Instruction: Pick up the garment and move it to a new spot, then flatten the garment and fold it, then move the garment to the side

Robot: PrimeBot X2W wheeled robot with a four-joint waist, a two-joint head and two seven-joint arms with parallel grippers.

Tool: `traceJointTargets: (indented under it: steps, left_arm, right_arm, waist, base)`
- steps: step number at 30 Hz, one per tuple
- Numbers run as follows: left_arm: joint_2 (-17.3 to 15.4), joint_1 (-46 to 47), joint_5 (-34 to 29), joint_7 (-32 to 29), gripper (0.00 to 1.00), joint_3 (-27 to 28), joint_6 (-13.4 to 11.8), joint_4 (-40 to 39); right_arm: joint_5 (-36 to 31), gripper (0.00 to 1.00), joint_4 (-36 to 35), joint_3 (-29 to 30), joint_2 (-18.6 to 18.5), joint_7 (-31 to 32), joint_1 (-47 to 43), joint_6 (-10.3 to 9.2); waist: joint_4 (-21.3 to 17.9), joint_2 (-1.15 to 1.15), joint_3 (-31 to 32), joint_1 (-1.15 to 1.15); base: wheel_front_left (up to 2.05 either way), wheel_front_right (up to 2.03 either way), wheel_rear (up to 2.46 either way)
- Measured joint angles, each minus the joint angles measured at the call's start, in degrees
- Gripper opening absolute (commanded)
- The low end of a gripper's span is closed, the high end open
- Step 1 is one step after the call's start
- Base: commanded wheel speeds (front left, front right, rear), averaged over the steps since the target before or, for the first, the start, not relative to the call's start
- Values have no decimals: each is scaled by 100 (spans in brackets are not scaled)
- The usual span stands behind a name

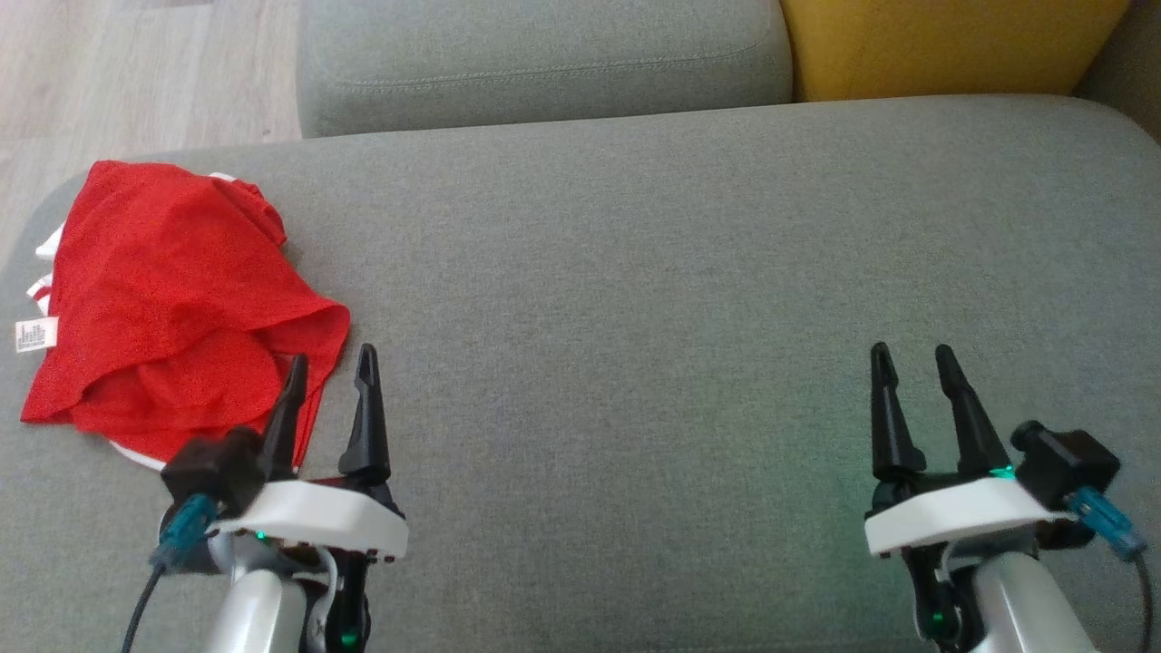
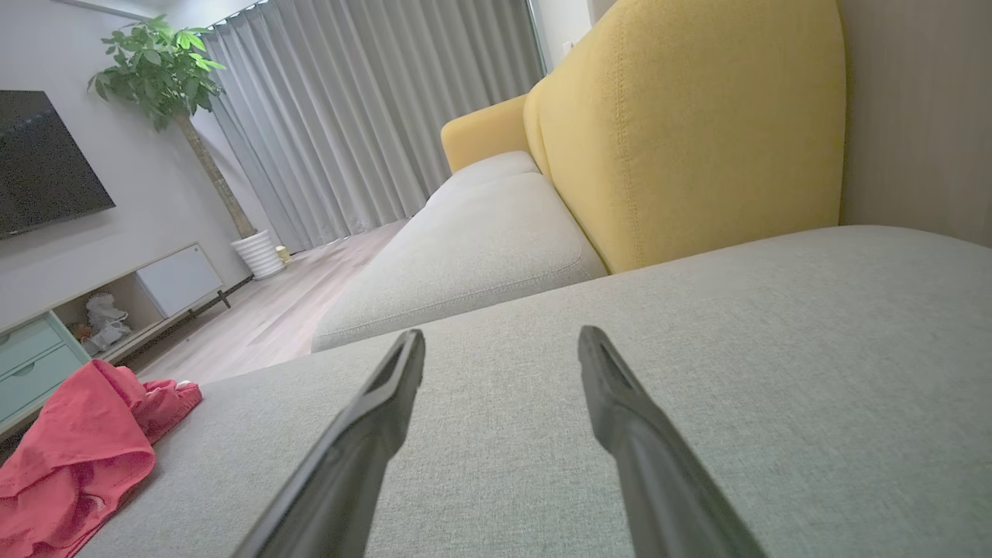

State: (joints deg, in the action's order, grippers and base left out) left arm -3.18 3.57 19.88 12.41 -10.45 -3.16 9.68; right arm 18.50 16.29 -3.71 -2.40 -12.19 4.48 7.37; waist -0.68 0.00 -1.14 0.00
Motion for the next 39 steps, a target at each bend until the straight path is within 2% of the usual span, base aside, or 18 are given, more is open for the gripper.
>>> traceJointTargets:
  steps: [9, 18, 22, 25, 39]
  left_arm:
    - [35, -2, -387, 136, 100, 13, 172, 207]
    - [40, -2, -416, 188, 100, -167, 158, 478]
    - [40, 0, -407, 188, 100, -186, 159, 547]
    - [41, 1, -407, 188, 100, -201, 158, 564]
    - [40, 1, -399, 188, 100, -224, 114, 582]
  right_arm:
    - [-174, 100, 322, -230, -3, -148, 191, 1]
    - [-207, 100, 714, -346, -11, -202, 270, 1]
    - [-490, 100, 748, -334, -12, -202, 367, 1]
    - [-949, 100, 743, -309, -13, -202, 371, 1]
    - [-944, 100, 733, -270, -14, -202, 369, 1]
  waist:
    - [4, 0, 22, 0]
    - [-11, 0, 24, 0]
    - [-4, 0, 21, 0]
    - [0, 0, 28, 0]
    - [33, 0, 63, 0]
  base:
    - [0, 0, 0]
    - [0, 0, 0]
    - [0, 0, 0]
    - [0, 0, 0]
    - [0, 0, 0]
